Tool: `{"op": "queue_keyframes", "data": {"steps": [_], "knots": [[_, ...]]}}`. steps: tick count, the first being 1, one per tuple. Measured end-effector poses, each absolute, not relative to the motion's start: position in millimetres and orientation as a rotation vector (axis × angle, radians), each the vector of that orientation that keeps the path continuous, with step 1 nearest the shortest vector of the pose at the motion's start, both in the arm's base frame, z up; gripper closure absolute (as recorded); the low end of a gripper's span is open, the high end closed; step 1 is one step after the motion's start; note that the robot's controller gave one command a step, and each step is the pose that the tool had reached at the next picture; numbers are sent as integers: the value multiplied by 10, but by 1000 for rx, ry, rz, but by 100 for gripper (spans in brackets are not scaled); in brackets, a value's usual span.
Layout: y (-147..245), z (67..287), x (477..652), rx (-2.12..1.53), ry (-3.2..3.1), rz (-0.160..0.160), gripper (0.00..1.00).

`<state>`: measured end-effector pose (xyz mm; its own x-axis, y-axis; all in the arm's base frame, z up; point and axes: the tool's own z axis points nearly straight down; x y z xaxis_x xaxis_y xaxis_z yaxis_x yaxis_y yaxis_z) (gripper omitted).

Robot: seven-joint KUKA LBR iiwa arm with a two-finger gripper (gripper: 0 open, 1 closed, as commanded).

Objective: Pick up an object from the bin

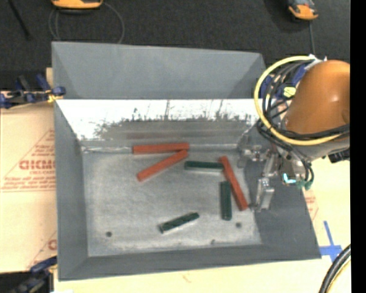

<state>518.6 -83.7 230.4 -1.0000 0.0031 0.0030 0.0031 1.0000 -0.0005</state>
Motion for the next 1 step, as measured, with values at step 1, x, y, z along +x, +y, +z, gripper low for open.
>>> {"op": "queue_keyframes", "data": {"steps": [1], "knots": [[-834, 2337, 5201, 0, -3146, 3, 0]]}}
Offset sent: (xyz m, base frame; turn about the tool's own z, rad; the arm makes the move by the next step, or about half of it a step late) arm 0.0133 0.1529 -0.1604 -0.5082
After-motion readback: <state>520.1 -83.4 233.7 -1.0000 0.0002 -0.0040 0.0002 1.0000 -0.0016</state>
